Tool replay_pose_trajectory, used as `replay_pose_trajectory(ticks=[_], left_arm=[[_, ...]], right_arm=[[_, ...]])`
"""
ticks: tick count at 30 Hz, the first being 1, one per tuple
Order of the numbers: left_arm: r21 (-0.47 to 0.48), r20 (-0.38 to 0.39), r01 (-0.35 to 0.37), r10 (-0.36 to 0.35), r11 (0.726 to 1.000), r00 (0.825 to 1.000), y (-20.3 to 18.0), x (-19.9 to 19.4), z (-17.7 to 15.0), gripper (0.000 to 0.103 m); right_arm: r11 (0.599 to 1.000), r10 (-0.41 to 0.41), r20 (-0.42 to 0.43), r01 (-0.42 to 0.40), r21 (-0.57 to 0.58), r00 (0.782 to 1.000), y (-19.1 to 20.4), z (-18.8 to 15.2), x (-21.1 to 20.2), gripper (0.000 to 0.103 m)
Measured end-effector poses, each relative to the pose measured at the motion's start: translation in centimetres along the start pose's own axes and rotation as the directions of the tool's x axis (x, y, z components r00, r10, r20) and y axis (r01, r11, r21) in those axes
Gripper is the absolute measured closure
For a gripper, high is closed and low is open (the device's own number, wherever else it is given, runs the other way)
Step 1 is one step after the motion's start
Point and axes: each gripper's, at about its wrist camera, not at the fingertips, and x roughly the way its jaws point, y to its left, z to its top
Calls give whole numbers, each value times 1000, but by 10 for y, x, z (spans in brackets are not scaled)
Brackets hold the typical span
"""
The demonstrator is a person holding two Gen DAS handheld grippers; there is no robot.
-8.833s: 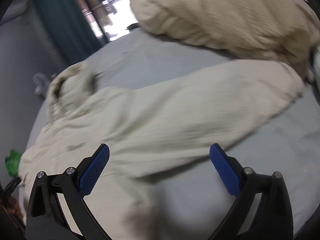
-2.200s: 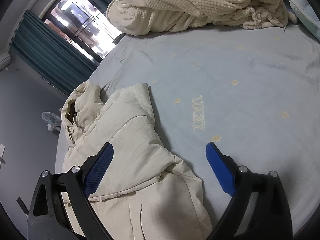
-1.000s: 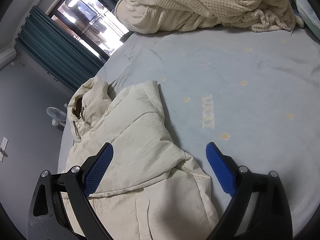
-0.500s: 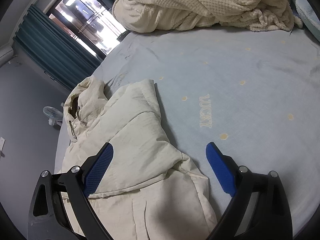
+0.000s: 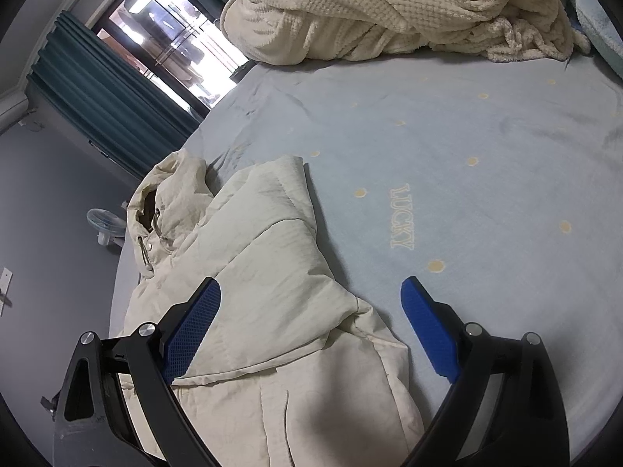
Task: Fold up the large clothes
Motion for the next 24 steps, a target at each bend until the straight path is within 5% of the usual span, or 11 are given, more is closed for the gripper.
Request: replay_pose_trajectory(ticks=[11,17,24], left_arm=[[269,45,103,-120,958,992,-91,-26,-25,98],[406,6,182,-202,895,979,-145,-41,-61,98],[575,-78,270,-276,773,958,-206,-51,-120,98]], right_arm=[[1000,2,0,-2,-3,1000,2,0,0,13],[1000,4,-3,-4,-7,1000,2,0,0,13],[1000,4,-4,-4,-6,1000,2,0,0,13]])
